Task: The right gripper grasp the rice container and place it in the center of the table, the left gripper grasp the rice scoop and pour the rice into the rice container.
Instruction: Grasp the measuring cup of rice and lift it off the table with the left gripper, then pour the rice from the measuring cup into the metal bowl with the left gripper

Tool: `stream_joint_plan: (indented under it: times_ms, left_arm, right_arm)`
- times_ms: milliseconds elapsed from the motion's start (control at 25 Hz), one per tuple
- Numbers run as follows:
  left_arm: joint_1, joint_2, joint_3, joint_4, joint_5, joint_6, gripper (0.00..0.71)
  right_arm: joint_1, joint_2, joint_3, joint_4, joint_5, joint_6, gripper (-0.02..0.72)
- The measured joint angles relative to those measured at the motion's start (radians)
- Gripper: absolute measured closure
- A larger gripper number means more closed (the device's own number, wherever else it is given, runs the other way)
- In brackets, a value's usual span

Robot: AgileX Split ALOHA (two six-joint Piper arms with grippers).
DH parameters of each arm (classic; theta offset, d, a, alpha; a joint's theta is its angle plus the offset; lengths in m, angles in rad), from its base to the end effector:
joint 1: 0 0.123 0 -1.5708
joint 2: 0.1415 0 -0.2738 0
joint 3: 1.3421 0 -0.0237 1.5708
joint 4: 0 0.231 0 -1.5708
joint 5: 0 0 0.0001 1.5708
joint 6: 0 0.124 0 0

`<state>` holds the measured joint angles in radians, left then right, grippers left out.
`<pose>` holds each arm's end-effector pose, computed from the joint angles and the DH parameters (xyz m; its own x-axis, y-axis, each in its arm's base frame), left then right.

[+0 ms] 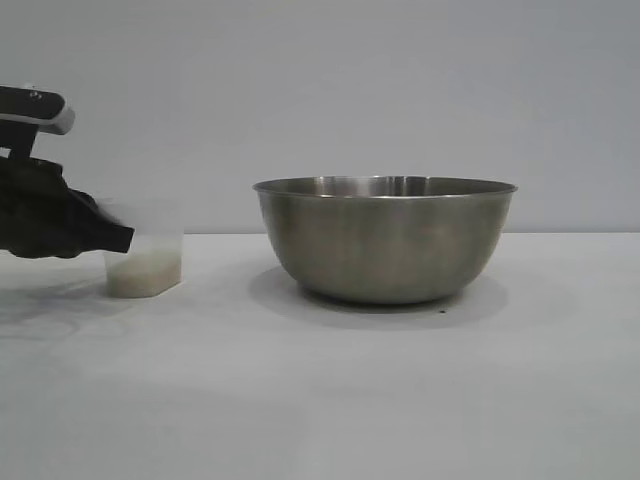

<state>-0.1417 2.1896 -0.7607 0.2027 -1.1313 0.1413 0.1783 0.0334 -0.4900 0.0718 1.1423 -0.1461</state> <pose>0.3762 -0.0765 0.0753 -0.1376 0.2446 -0.9598 0.3553 0.9167 0.1827 0.0163 0.0112 0.2407 -0.5233 -0.2119 -0.8254 -0.2927 0.9544 -0.0594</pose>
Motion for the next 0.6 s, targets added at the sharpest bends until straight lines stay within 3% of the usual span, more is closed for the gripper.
stream_joint_plan:
  times_ms: [240,440,600]
  left_arm:
    - [0.000,-0.142,-0.005,0.045,0.002,0.048,0.710]
    - [-0.002,-0.219,-0.097,0.197,0.000,0.118,0.710]
    - [-0.048,-0.238,-0.194,0.301,0.017,0.239,0.710]
  right_arm:
    - [0.000,0.000,0.000,0.000,0.000,0.002,0.254]
    - [0.000,0.000,0.000,-0.002,0.000,0.002,0.254]
    - [0.000,0.000,0.000,-0.002,0.000,0.002,0.254]
